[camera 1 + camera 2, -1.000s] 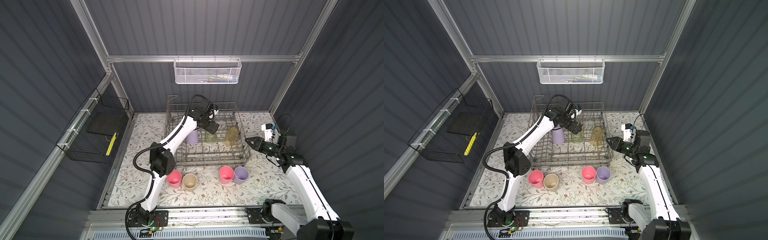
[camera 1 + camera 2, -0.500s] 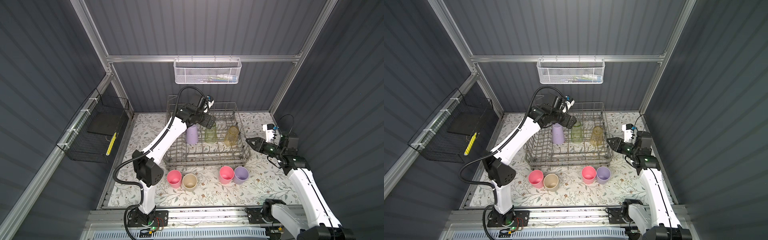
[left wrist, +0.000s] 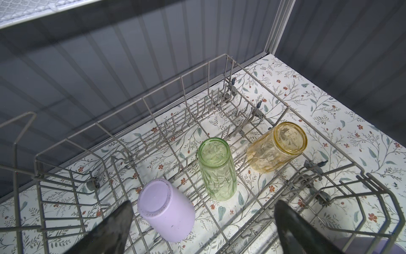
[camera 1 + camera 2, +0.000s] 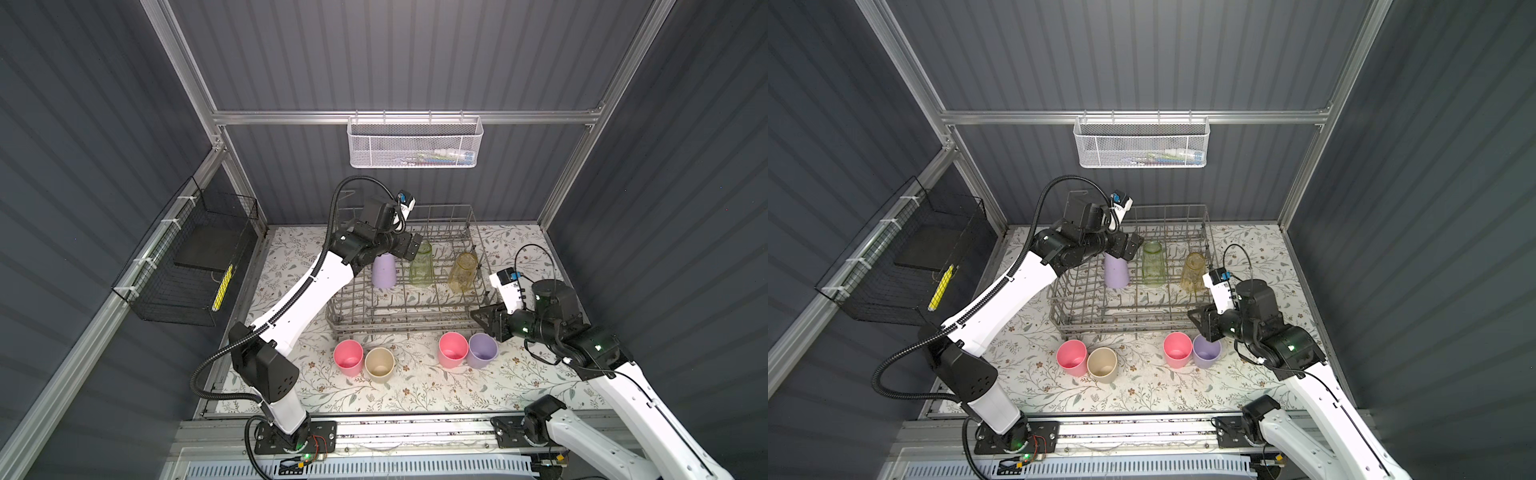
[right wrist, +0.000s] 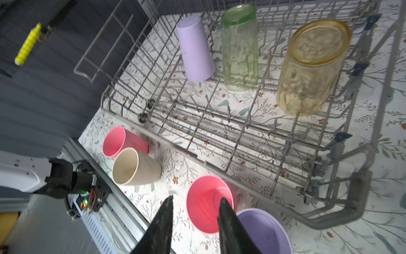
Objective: Load cups into a dish rack
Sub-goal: Place the cup upside down at the dish rack, then pick up the cup from the bottom-center of the table.
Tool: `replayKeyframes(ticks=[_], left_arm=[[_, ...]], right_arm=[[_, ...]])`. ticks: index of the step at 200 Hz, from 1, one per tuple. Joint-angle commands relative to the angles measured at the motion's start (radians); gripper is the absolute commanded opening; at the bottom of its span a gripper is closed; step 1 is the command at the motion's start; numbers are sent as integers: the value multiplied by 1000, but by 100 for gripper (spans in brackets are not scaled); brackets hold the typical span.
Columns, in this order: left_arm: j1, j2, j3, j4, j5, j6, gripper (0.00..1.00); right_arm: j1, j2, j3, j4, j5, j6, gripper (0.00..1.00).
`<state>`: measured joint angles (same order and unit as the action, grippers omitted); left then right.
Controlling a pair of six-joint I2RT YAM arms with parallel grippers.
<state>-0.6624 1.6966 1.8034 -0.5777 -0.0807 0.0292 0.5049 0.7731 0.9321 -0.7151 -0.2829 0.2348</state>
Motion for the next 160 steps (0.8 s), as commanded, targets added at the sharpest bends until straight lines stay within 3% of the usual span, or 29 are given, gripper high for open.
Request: replayKeyframes(ticks=[1,23,50,160], left_arm=[[-5,-43,-30,52,-23,-20,100],[-5,-61,-49,69,-41,-19,100],[-4,-75,-59,74,-45,-20,100],[-5,-118,-114,74,-49,-12,100]], right_arm=[[147,2,-22,-96,184,-33,38],[319,51,-41,-93,287,-27,39],[417,162,-37,-80,327,-34,40],[466,397,-55,23,248,-60,41]])
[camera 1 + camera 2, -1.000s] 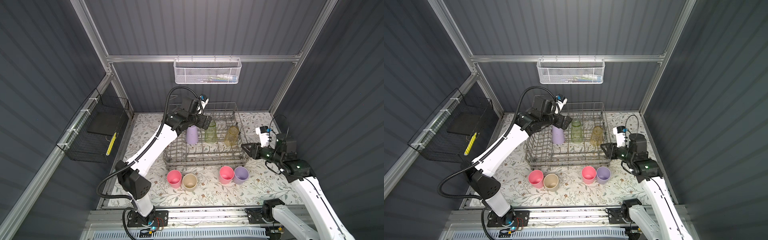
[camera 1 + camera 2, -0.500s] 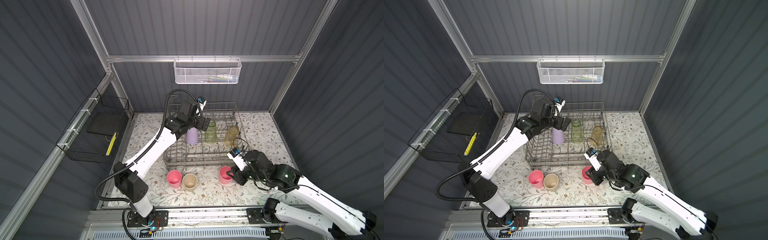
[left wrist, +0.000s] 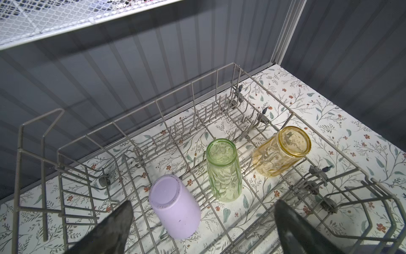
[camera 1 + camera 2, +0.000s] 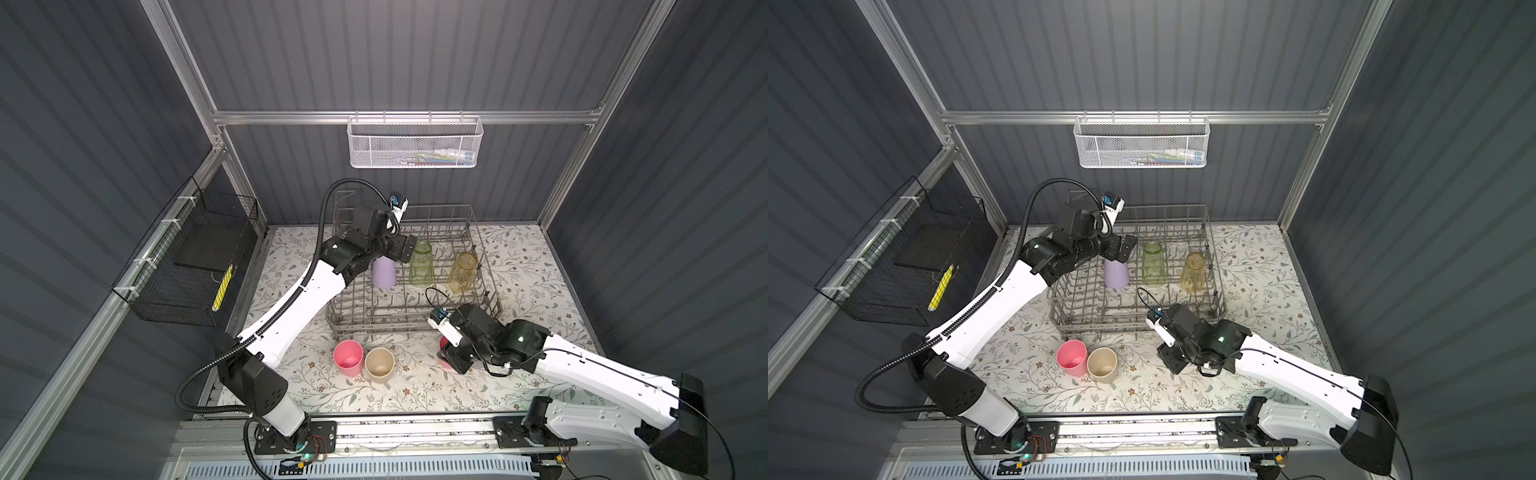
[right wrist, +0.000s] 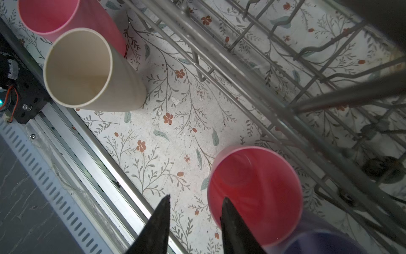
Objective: Load cups into a dish rack
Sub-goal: Pick up the cup from the bottom-center of the table.
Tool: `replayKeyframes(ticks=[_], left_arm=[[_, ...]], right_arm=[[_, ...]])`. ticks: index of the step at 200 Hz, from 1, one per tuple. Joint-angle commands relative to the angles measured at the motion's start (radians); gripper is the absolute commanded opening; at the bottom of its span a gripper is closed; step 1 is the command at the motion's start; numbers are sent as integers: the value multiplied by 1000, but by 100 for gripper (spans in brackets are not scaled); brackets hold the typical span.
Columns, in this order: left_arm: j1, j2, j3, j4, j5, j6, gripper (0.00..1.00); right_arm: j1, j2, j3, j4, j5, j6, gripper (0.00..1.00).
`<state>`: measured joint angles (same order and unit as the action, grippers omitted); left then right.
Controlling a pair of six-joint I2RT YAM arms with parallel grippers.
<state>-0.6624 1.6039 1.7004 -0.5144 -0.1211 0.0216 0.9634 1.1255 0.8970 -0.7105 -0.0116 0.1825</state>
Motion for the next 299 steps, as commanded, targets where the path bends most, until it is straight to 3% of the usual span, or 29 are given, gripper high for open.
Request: replayKeyframes(ticks=[1,128,156,196,243,276,299], left_arm=[[-5,-25,-11,11,-9,-4,100],[-5,-19,-30,13,0,0,100],[-5,-16,-28,10,0,0,100],[-5,-23,-30,11,-2,0,100],[-5,-45,-31,14,1,0,100],[-5,-70,-47,30,14,-3,100],[-3,-92,-71,60,51,-10,100]], right_arm=[[8,46,-22,19,-23,-7,40],[8,149,-41,37,-2,8,37],[8,157,-33,31,-1,9,29],[9,126,12,-14,-21,5,1],[8,33,121,-86,-23,-33,0],[-31,-81,219,-84,-109,-67,0],[-165,-189,227,59,-339,-18,0]])
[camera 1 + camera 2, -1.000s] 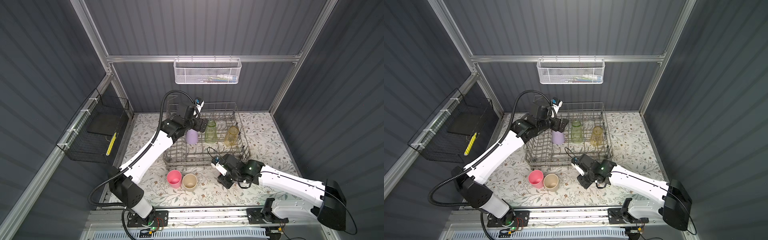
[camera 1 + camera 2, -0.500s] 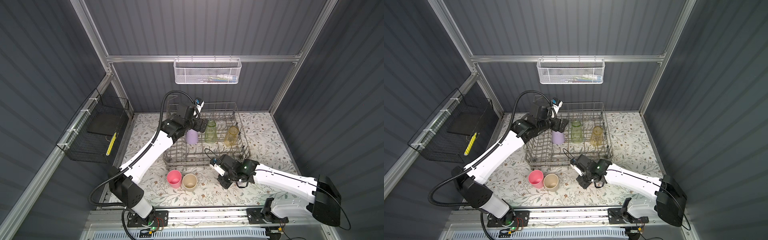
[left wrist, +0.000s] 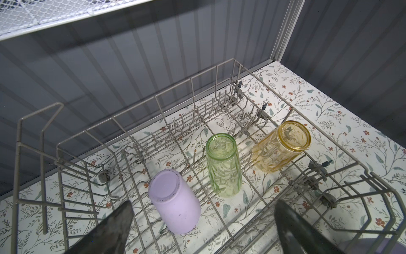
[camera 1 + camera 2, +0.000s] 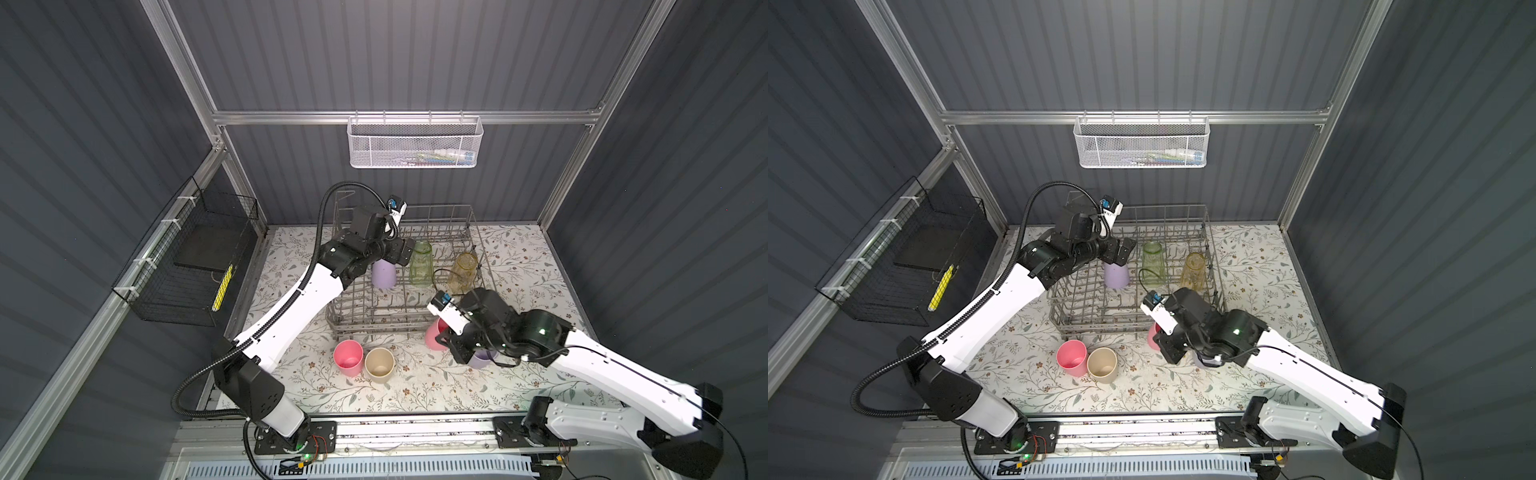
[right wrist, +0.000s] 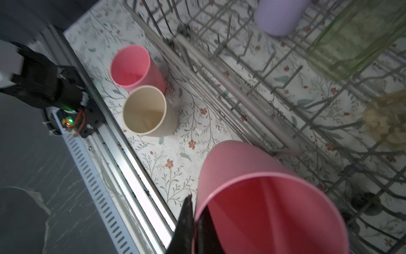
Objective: Load cups into a dish rack
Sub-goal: Pick up the cup from the bottom-center of the table.
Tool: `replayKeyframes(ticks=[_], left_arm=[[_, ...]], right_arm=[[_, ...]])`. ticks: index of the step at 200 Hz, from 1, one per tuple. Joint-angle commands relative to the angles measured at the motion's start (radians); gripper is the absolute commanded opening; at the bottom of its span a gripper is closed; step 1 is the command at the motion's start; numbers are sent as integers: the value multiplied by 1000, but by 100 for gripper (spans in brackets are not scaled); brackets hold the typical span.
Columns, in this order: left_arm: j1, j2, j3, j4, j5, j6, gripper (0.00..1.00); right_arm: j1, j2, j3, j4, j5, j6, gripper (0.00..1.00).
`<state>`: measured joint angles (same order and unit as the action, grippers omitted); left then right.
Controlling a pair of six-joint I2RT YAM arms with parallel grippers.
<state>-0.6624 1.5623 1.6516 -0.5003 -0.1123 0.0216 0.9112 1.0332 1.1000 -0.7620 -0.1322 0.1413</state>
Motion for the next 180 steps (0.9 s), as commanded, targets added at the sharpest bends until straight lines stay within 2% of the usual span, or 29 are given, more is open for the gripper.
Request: replayKeyframes(ticks=[1,18,27,40,66,96,124,151,180], left_arm=[[-3,-51,-24,47,45,-10,100],[3,-70,-47,84,112,-21,100],[13,-83,-63,110,165,-31,100],[36,-99,-93,163,254,-57,100],[102,-104,-145,283,531,-149,100],[160,-109,-207,432,756,-245,100],[176,-98,-225,494,897,-287,100],[176,-67,-228,550,1013,-333,100],[175,-33,-221,568,1080,-354,100]], right_arm=[[-121,-101,22,120,-241,28,0],[-259,-177,-35,322,-479,146,0],[-337,-202,-66,435,-555,212,0],[-417,-214,-112,584,-654,317,0],[-530,-169,-194,885,-786,552,0],[-601,-70,-276,1241,-853,822,0],[-639,23,-322,1548,-886,1019,0],[-652,78,-316,1674,-887,1096,0],[-655,166,-306,1791,-890,1158,0]])
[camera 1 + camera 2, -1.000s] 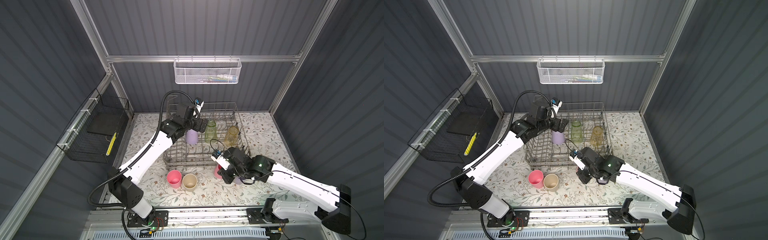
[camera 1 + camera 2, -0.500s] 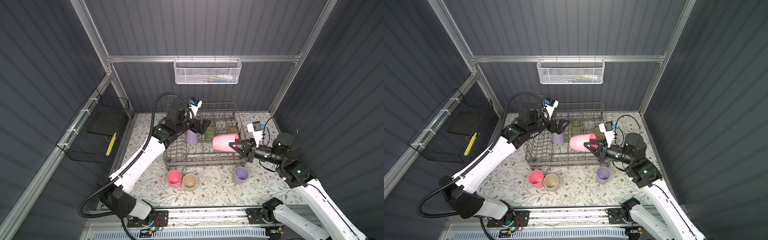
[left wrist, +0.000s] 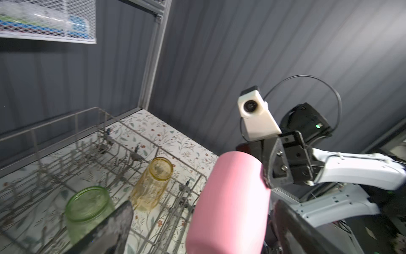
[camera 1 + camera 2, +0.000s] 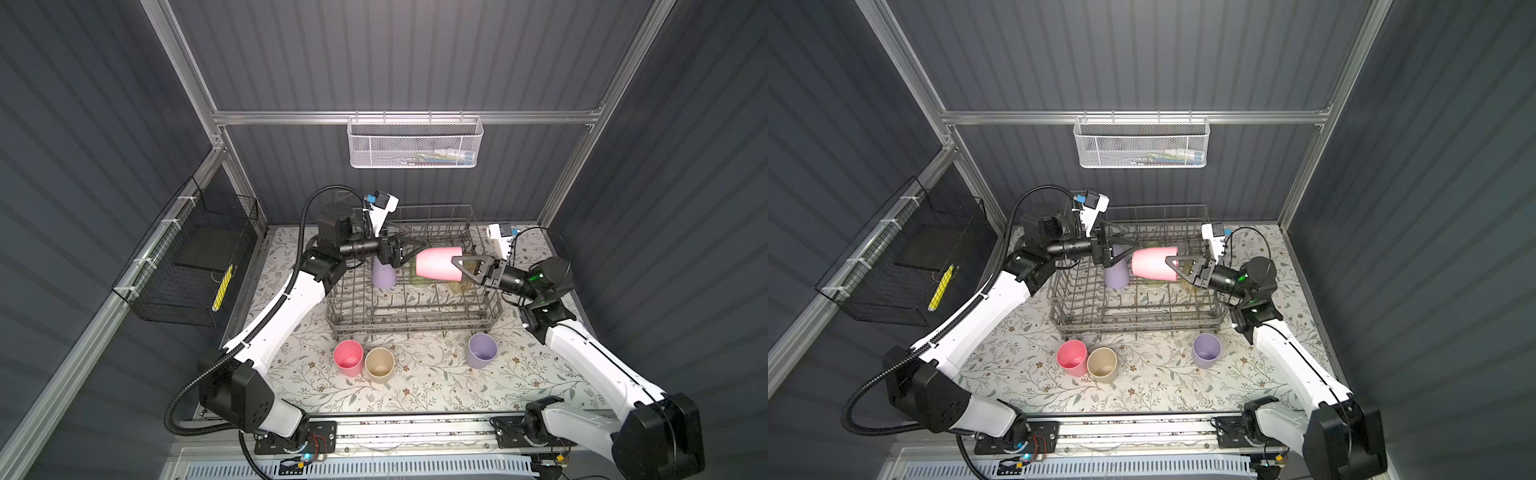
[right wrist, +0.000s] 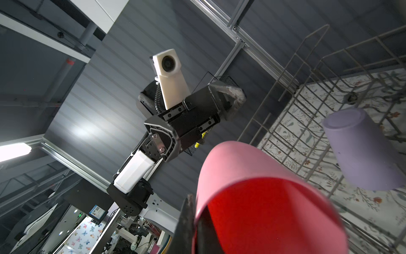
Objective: Load cups into a dish rack
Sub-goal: Pick up the cup from the bottom-center of the table.
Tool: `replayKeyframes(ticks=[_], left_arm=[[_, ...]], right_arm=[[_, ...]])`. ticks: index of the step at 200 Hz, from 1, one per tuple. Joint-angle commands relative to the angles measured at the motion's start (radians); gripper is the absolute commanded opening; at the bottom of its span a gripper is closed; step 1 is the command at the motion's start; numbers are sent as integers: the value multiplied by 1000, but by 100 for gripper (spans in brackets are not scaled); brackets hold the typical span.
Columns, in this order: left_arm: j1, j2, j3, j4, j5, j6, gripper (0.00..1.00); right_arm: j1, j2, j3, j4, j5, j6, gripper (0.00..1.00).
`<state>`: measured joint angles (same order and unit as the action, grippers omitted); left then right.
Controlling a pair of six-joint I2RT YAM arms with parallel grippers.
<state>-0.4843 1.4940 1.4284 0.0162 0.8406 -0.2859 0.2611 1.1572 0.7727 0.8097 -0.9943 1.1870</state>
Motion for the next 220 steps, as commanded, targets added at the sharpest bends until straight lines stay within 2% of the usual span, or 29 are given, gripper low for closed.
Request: replayKeyframes(ticks=[1,74,192,220], left_arm=[[-3,35,2,52,128,-47,100],[-7,66,-6,56,188,-65,97],[-40,94,-5,79,199,-65,79],[-40,95,-2,79,201,-67,70]], right_arm=[[-6,44,21,223,-28,116,0],[-16,179,51,482,-24,290,0],[-16,213,58,514,-31,318,0],[-16,216,56,522,-35,324,0]])
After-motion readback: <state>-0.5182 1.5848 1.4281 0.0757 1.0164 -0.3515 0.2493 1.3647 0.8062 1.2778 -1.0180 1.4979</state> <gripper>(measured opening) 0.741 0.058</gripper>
